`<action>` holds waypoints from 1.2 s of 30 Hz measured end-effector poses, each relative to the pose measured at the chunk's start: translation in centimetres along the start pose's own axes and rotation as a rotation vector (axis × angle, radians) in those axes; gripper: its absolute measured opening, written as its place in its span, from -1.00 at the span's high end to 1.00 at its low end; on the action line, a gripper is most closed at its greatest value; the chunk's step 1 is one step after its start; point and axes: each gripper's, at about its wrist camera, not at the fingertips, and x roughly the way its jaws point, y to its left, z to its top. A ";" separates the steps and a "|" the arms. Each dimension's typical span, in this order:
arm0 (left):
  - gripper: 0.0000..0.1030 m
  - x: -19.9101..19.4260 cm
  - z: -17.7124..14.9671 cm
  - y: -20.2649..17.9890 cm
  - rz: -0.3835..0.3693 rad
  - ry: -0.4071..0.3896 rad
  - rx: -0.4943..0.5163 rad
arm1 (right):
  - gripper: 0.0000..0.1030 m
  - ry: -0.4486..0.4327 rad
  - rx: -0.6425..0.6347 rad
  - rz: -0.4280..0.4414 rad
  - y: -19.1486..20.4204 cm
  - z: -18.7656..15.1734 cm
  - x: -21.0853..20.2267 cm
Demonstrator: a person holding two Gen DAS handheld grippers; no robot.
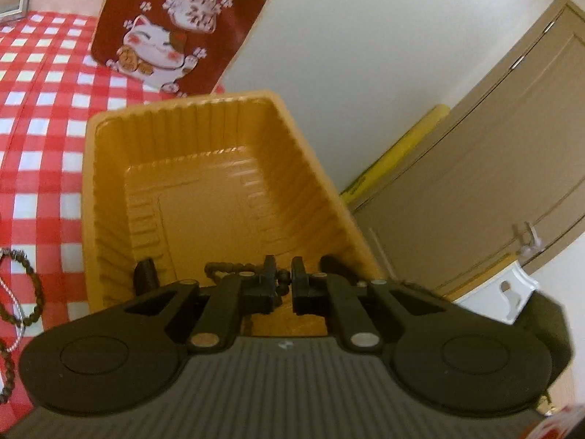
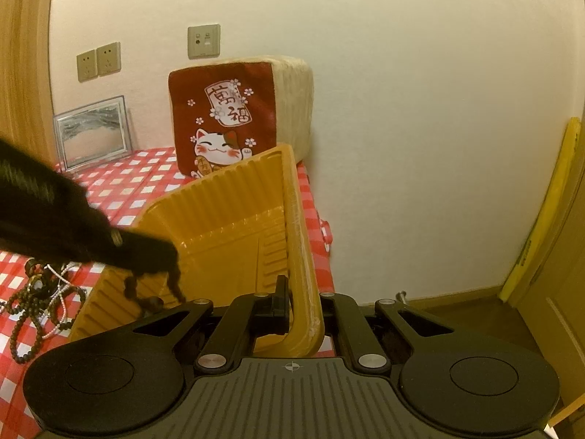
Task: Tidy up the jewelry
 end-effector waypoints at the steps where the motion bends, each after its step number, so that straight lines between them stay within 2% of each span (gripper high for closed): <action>1: 0.79 0.2 -0.3 0.1 0.008 0.005 0.002 | 0.91 0.000 -0.001 0.000 0.0 0.0 0.1; 3: 0.74 0.5 -0.6 0.2 0.029 0.008 -0.006 | 0.91 0.001 -0.002 0.000 0.0 0.0 0.1; 6: 0.53 0.0 -0.8 0.0 0.054 0.000 -0.004 | 0.91 0.001 -0.006 -0.001 0.1 0.0 0.1; 8: 0.40 -0.8 -0.8 -0.1 0.066 -0.022 0.005 | 0.91 0.002 -0.005 -0.002 0.0 -0.1 0.1; 11: 0.33 -2.1 -0.9 -0.1 0.087 -0.057 0.019 | 0.91 0.004 -0.004 -0.004 0.1 -0.1 0.2; 15: 0.32 -4.7 -1.9 0.6 0.159 -0.105 0.047 | 0.91 0.008 -0.004 -0.007 0.1 -0.1 0.3; 19: 0.32 -7.1 -3.4 2.5 0.289 -0.125 0.063 | 0.91 0.011 -0.005 -0.010 0.0 -0.1 0.3; 26: 0.32 -10.6 -5.4 7.5 0.462 -0.122 -0.039 | 0.92 0.016 -0.007 -0.016 0.0 -0.2 0.4; 30: 0.32 -11.9 -6.1 9.3 0.520 -0.121 -0.063 | 0.92 0.016 -0.011 -0.020 0.1 -0.2 0.4; 36: 0.33 -12.1 -6.5 9.5 0.551 -0.118 -0.012 | 0.92 0.016 -0.013 -0.023 0.2 -0.2 0.3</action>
